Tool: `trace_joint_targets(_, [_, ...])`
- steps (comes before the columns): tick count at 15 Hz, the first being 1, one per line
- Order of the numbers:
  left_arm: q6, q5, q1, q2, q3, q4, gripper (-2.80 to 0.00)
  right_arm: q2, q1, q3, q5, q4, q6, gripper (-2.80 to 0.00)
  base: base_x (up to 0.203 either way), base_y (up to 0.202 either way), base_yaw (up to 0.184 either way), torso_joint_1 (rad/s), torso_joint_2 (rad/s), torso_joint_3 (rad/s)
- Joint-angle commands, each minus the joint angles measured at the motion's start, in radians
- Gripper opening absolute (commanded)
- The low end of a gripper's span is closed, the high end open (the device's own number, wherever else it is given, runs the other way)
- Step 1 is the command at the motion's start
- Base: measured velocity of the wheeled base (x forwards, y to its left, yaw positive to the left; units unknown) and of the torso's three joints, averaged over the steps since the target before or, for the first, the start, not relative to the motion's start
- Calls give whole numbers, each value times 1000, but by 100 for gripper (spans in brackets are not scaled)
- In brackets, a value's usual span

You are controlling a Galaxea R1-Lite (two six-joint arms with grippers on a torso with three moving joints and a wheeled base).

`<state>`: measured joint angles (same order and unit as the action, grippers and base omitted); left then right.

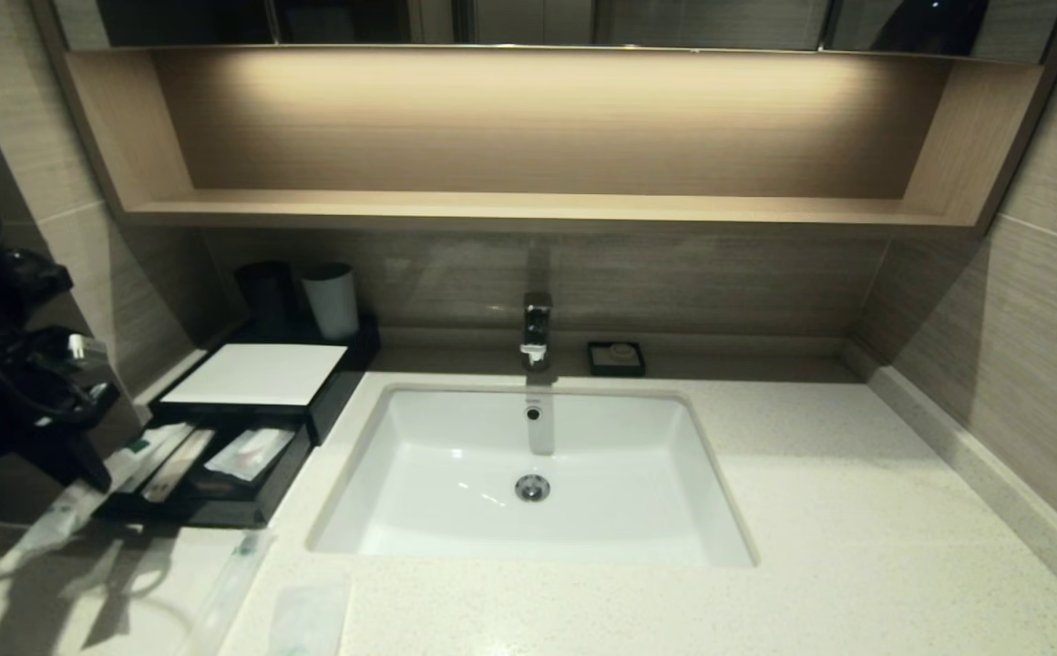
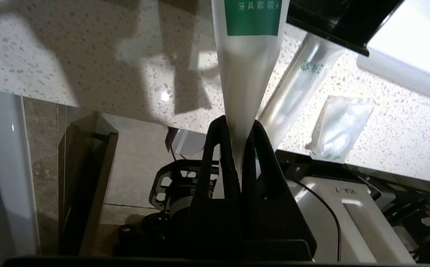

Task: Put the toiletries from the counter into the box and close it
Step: Place the bathroom toiletry into the drawer

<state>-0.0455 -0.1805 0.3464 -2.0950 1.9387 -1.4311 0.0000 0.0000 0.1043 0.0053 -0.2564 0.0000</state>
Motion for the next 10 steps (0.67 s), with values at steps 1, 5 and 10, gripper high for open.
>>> trace_joint_targets(1, [-1,16,0,-50,3,61,-280,0,0,0,-1,-1,0,-280,0,0,0,0,0,0])
trace_joint_targets(5, [-1,51,-27,-102,12,155,-280,0,0,0,1,-1,0,-280,0,0,0,0,0,0])
trace_joint_targets(10, [4,50,-61,-158,13,261,-280,0,0,0,1,-1,0,-280,0,0,0,0,0,0])
